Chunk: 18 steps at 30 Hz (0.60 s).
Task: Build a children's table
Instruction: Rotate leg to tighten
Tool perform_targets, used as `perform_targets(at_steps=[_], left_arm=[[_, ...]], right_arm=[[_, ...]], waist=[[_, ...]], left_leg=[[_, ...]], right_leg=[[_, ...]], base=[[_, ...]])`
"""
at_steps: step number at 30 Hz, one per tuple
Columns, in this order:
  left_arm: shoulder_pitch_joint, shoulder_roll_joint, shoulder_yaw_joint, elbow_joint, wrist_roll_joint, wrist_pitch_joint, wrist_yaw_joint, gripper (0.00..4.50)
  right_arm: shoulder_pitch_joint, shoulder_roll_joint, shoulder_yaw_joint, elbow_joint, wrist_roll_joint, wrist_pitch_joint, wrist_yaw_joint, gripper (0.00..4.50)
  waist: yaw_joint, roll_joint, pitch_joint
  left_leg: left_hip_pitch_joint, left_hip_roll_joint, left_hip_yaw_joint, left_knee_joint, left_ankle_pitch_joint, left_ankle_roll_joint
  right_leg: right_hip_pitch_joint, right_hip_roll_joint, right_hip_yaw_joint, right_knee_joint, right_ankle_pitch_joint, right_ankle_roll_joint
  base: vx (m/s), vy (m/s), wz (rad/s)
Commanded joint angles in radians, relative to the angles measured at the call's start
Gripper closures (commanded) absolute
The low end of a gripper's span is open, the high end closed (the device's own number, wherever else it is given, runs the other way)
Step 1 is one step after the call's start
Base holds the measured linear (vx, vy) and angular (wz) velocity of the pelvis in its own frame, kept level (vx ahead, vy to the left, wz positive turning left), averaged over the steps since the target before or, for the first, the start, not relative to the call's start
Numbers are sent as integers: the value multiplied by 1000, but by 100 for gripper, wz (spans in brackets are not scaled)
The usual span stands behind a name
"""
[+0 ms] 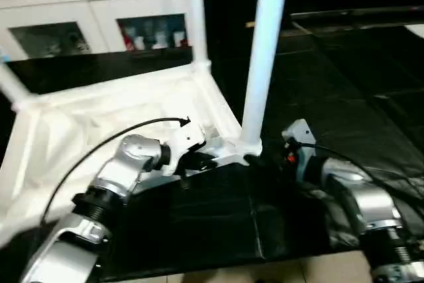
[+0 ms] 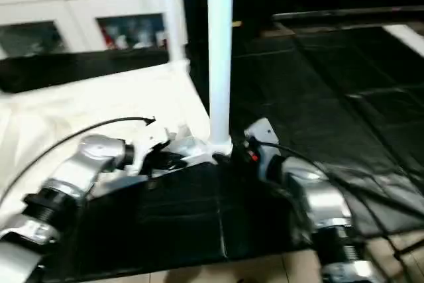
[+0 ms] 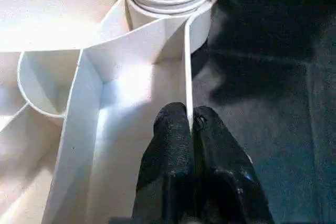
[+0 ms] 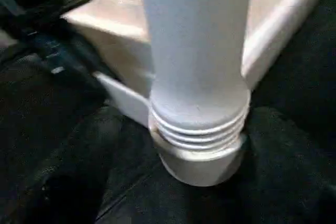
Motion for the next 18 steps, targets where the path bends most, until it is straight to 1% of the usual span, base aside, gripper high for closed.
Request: perform_targets(at_steps=[1,2,3,4,5,6,7,8,9,10,11,12,14,18], left_arm=[[3,19,-10,-15,0,-20,-41,450],[3,18,-3,-11,-6,-24,-41,450],[3,18,-3,-11,-6,-24,-41,450],[1,4,16,-5,-23,-16,-27,450],[1,0,22,-4,-30,-15,-25,450],[3,-7,30,-6,-44,-7,-28,450],[9,-18,37,-7,-68,-8,-43,450],[11,-21,39,-6,-76,-5,-48,450],[12,-23,40,-3,-80,-6,-52,423],[12,-23,40,-2,-79,-7,-52,406],[13,-24,39,0,-78,-11,-51,406],[11,-26,38,14,-66,-24,-38,393],[8,-26,36,26,-56,-31,-31,375],[4,-33,41,51,-54,-41,-20,375]], right_arm=[[11,-41,4,-29,25,-13,90,32],[12,-56,5,-27,29,-31,116,15],[12,-56,5,-27,29,-31,116,15],[13,-66,5,-24,32,-45,130,13],[13,-68,4,-23,33,-49,132,10],[13,-68,3,-24,35,-49,132,5],[14,-64,0,-30,42,-50,135,5],[15,-62,-1,-33,45,-52,137,5],[16,-61,-1,-35,48,-51,138,1],[17,-61,-1,-36,49,-51,139,0],[18,-61,1,-38,50,-51,140,0],[23,-66,8,-42,48,-54,151,0],[27,-71,12,-43,48,-54,162,0],[27,-74,10,-34,51,-62,172,0]], waist=[[13,-18,-76],[18,-18,-74],[20,-19,-72],[21,-19,-72],[22,-20,-70],[23,-20,-70],[23,-22,-70],[23,-22,-70],[24,-21,-70],[25,-22,-70],[28,-22,-72],[30,-20,-72],[31,-24,-72],[33,-26,-72]], left_leg=[[-11,8,19,-44,-13,157],[-10,10,20,-46,-34,148],[-9,11,20,-48,-58,135],[-7,12,21,-49,-68,128],[-8,11,21,-50,-86,115],[-8,11,21,-52,-91,109],[-8,10,21,-53,-102,97],[-8,10,21,-53,-102,95],[-8,10,21,-54,-103,95],[-7,9,21,-53,-101,94],[-8,8,22,-51,-91,94],[-8,9,22,-51,-88,94],[-10,7,23,-50,-87,98],[-11,4,23,-47,-79,102]], right_leg=[[80,-38,50,-45,-73,-244],[79,-38,49,-46,-104,-241],[79,-37,49,-50,-142,-233],[78,-37,50,-51,-158,-229],[78,-36,51,-53,-184,-223],[79,-37,51,-54,-195,-219],[80,-38,52,-56,-216,-208],[79,-37,53,-57,-219,-206],[79,-37,53,-58,-223,-204],[79,-37,54,-58,-223,-200],[80,-37,54,-55,-211,-205],[79,-37,54,-55,-206,-208],[81,-36,53,-55,-201,-202],[80,-35,53,-57,-216,-192]], base=[[0,0,0],[0,0,0],[0,0,0],[0,0,0],[0,0,0],[0,0,0],[0,0,0],[0,0,0],[0,0,0],[0,0,0],[0,0,0],[0,0,0],[0,0,0],[0,0,0]])
